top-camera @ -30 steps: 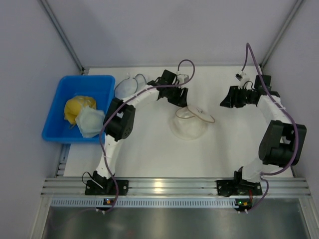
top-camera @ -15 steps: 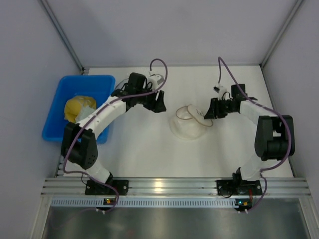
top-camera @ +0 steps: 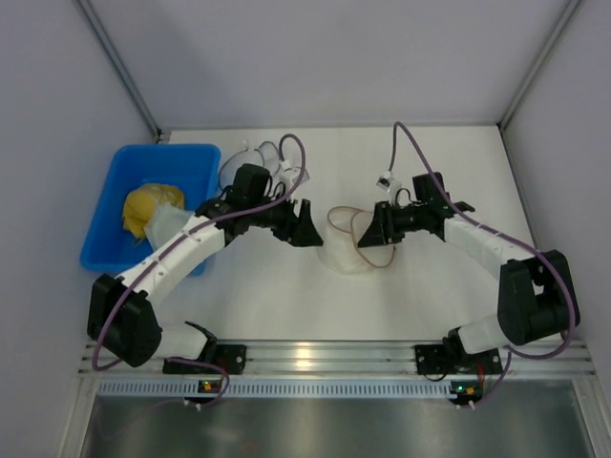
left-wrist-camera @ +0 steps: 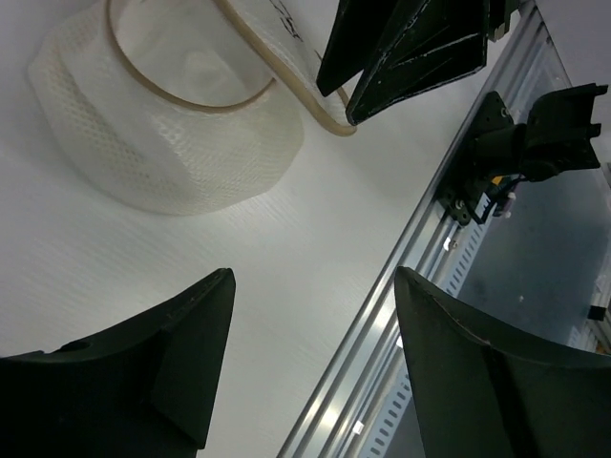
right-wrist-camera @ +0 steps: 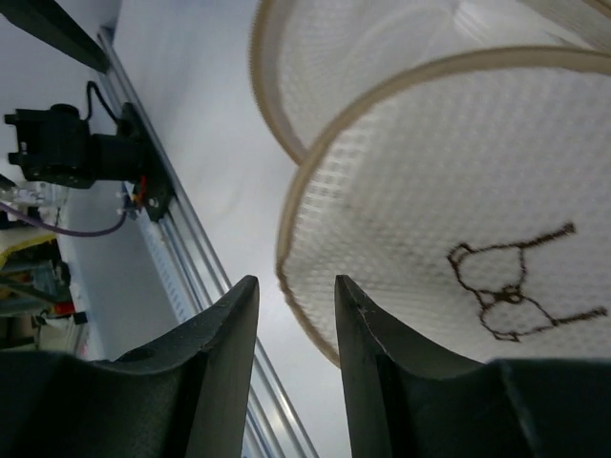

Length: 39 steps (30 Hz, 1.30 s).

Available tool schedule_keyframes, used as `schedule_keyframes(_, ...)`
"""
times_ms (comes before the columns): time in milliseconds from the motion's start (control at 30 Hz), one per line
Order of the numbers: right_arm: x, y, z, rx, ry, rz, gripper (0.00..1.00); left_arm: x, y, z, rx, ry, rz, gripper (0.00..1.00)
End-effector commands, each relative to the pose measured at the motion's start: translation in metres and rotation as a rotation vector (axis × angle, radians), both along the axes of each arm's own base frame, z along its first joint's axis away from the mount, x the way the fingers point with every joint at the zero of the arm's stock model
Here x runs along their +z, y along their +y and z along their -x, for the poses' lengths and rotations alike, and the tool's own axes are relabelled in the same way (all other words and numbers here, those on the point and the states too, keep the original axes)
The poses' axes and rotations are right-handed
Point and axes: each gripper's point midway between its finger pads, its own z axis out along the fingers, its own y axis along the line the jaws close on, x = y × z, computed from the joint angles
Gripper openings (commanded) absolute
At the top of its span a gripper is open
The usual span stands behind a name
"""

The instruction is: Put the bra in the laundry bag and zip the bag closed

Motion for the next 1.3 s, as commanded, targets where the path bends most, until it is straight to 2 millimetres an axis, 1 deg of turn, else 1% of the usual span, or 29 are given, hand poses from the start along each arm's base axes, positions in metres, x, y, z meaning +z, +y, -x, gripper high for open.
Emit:
schedule_keyframes(0, 0.050, 0.023, -0.008, 0.003, -0.081, -0.139, 0.39, 0.004, -0.017, 0.019, -0.018, 0.078, 0.038, 0.73)
schedule_keyframes(33, 0.056, 0.024, -0.010, -0.003, -0.090, -0.147, 0.40, 0.000, -0.024, 0.026, -0.037, 0.092, 0.028, 0.74)
schedule_keyframes(133, 0.084, 0.018, -0.024, -0.046, -0.196, -0.152, 0.43, -0.017, -0.033, 0.024, -0.003, 0.128, -0.007, 0.75)
schedule_keyframes(167, 0.098, 0.010, -0.027, -0.072, -0.254, -0.154, 0.46, -0.017, -0.041, 0.024, -0.002, 0.111, -0.008, 0.75)
schedule_keyframes(200, 0.102, 0.001, -0.037, -0.127, -0.296, -0.120, 0.51, -0.021, -0.046, 0.021, 0.023, 0.125, -0.005, 0.75)
schedule_keyframes(233, 0.106, -0.006, -0.041, -0.145, -0.348, -0.095, 0.53, -0.019, -0.052, 0.018, 0.036, 0.112, 0.004, 0.75)
schedule_keyframes(267, 0.115, -0.020, -0.050, -0.202, -0.401, -0.063, 0.59, -0.021, -0.056, 0.014, 0.063, 0.119, 0.009, 0.75)
schedule_keyframes(300, 0.113, -0.030, -0.052, -0.233, -0.406, -0.030, 0.71, -0.016, -0.064, 0.004, 0.089, 0.080, 0.029, 0.75)
schedule_keyframes(333, 0.115, -0.038, -0.057, -0.250, -0.439, 0.000, 0.76, -0.016, -0.071, 0.006, 0.084, 0.077, 0.035, 0.74)
schedule_keyframes(367, 0.118, -0.052, -0.063, -0.287, -0.458, 0.018, 0.79, -0.024, -0.077, 0.004, 0.096, 0.107, 0.027, 0.73)
schedule_keyframes(400, 0.117, -0.060, -0.065, -0.303, -0.457, 0.032, 0.85, -0.023, -0.083, 0.000, 0.104, 0.103, 0.032, 0.72)
schedule_keyframes(433, 0.114, -0.078, -0.071, -0.346, -0.443, 0.058, 0.87, -0.027, -0.089, 0.001, 0.109, 0.108, 0.017, 0.70)
schedule_keyframes(467, 0.117, -0.086, -0.075, -0.362, -0.441, 0.063, 0.91, -0.039, -0.092, -0.001, 0.121, 0.135, -0.003, 0.69)
schedule_keyframes(500, 0.116, -0.092, -0.078, -0.377, -0.434, 0.068, 0.94, -0.041, -0.096, -0.003, 0.131, 0.136, -0.004, 0.69)
schedule_keyframes(533, 0.115, -0.115, -0.086, -0.440, -0.418, 0.088, 0.96, -0.046, -0.100, 0.001, 0.122, 0.155, -0.006, 0.69)
schedule_keyframes(567, 0.114, -0.124, -0.092, -0.467, -0.413, 0.099, 0.97, -0.055, -0.104, 0.002, 0.124, 0.187, -0.016, 0.68)
schedule_keyframes(600, 0.115, -0.133, -0.097, -0.500, -0.408, 0.099, 0.99, -0.056, -0.110, 0.003, 0.113, 0.187, -0.012, 0.68)
schedule_keyframes(633, 0.115, -0.151, -0.106, -0.550, -0.421, 0.103, 0.99, -0.059, -0.113, 0.004, 0.109, 0.192, -0.018, 0.68)
schedule_keyframes(667, 0.115, -0.157, -0.109, -0.564, -0.417, 0.089, 0.99, -0.062, -0.117, 0.002, 0.115, 0.195, -0.023, 0.68)
schedule_keyframes(700, 0.113, -0.170, -0.111, -0.595, -0.404, 0.082, 1.00, -0.064, -0.121, 0.004, 0.112, 0.203, -0.018, 0.68)
schedule_keyframes(733, 0.112, -0.177, -0.113, -0.606, -0.395, 0.073, 0.99, -0.063, -0.125, 0.003, 0.111, 0.207, -0.009, 0.68)
schedule_keyframes(767, 0.107, -0.177, -0.114, -0.585, -0.353, 0.044, 0.99, -0.065, -0.129, -0.001, 0.119, 0.219, -0.009, 0.67)
schedule_keyframes(800, 0.103, -0.183, -0.115, -0.580, -0.340, 0.039, 0.99, -0.066, -0.131, -0.003, 0.120, 0.224, -0.007, 0.66)
schedule_keyframes(900, 0.092, -0.181, -0.115, -0.566, -0.286, 0.010, 0.99, -0.062, -0.139, -0.007, 0.128, 0.230, 0.038, 0.65)
schedule_keyframes(933, 0.088, -0.179, -0.111, -0.566, -0.285, 0.006, 1.00, -0.059, -0.141, -0.008, 0.135, 0.242, 0.054, 0.65)
schedule_keyframes(1000, 0.090, -0.179, -0.111, -0.564, -0.329, -0.002, 0.99, -0.060, -0.143, -0.010, 0.147, 0.250, 0.064, 0.63)
schedule_keyframes(1100, 0.087, -0.174, -0.105, -0.551, -0.339, -0.015, 0.99, -0.065, -0.142, -0.009, 0.167, 0.295, 0.065, 0.62)
schedule_keyframes(1200, 0.084, -0.172, -0.101, -0.537, -0.332, -0.014, 0.99, -0.057, -0.146, -0.007, 0.158, 0.312, 0.106, 0.61)
schedule_keyframes(1267, 0.082, -0.173, -0.100, -0.526, -0.333, -0.008, 1.00, -0.053, -0.142, -0.002, 0.158, 0.319, 0.114, 0.59)
